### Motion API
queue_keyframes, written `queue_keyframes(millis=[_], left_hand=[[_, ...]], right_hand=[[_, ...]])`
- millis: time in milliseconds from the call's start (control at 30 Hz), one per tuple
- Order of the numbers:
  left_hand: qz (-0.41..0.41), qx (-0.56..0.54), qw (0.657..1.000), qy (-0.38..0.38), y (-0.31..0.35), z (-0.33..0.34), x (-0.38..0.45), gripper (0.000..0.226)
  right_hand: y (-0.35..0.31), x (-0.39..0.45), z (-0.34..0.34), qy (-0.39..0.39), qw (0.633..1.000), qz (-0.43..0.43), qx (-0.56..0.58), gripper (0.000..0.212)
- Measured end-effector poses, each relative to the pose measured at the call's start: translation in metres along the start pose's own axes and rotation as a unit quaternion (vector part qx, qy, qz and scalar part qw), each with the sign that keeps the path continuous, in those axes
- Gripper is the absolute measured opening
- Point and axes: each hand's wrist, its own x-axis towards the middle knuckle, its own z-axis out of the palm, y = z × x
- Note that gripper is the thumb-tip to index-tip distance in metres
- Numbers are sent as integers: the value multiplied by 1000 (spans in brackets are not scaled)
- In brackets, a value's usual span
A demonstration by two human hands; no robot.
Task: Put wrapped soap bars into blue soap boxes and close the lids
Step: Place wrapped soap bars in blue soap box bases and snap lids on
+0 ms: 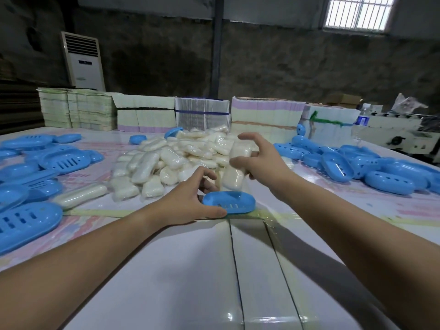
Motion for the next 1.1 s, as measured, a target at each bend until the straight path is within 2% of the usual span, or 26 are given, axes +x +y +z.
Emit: queue_keyframes(millis=[67, 200, 267, 367, 500, 600, 733, 833, 933, 1033, 1100], left_hand=[[-4, 13, 1000, 9, 0, 0, 0, 66], [-11, 48, 999, 22, 1, 1, 0, 66], [-14, 71, 997, 26, 2, 1, 0, 66], [-28, 85, 996, 27, 4, 1, 1, 75], [-54, 136, 989, 28, 9, 3, 15, 86], [-56, 162, 985, 22, 13, 7, 27, 73], [-51, 136, 989, 39, 7, 11, 24, 64], [-32, 142, 988, 45, 5, 13, 20, 62], [-26, 144, 988, 39, 5, 11, 19, 61], [-24, 139, 989, 33, 3, 11, 18, 58], [-23, 133, 990, 32, 1, 11, 17, 57]], right_hand=[[8, -15, 6, 1, 997, 45, 68, 52], [20, -27, 15, 28, 993, 81, 86, 45], [20, -25, 15, 64, 997, 48, 10, 40], [23, -25, 10, 74, 982, 15, -173, 40], [30, -25, 1, 71, 974, 13, -214, 33], [31, -25, -4, 77, 979, 3, -191, 30], [40, -25, -13, 7, 967, 29, -254, 38], [45, -22, -25, -47, 977, 63, -199, 29], [44, -18, -39, -84, 982, 52, -161, 12], [47, -18, -39, -143, 975, 39, -168, 19], [49, -16, -37, -143, 970, 37, -193, 19]])
